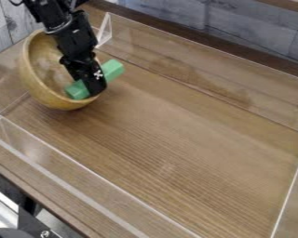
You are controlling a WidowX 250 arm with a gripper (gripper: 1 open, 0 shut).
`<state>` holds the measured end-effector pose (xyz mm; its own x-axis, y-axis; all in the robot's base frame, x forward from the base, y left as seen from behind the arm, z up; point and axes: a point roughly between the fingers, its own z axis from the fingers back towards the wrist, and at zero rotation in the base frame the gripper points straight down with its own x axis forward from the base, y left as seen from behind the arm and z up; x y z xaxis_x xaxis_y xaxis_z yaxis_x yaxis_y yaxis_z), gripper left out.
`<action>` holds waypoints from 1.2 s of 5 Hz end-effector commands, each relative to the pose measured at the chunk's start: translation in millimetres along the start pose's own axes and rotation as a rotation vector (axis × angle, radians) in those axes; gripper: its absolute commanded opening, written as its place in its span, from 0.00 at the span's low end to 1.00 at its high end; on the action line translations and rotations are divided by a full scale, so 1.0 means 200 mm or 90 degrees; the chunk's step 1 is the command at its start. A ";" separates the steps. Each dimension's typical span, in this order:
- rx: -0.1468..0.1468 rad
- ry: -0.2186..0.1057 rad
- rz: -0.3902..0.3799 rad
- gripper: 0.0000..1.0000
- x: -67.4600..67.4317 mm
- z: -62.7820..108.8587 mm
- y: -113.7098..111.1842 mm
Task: Move green object from inside the wooden bowl to the table next to it
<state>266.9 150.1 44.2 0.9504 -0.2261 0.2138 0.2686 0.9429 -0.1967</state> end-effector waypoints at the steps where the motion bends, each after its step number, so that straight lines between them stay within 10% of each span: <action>1: 0.029 -0.038 -0.001 0.00 0.01 0.14 0.03; 3: 0.014 -0.065 0.018 0.00 0.05 0.30 -0.04; 6: 0.038 -0.101 0.137 0.00 0.08 0.30 -0.01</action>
<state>266.9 157.7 84.3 0.9636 0.0295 0.2658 0.0375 0.9692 -0.2435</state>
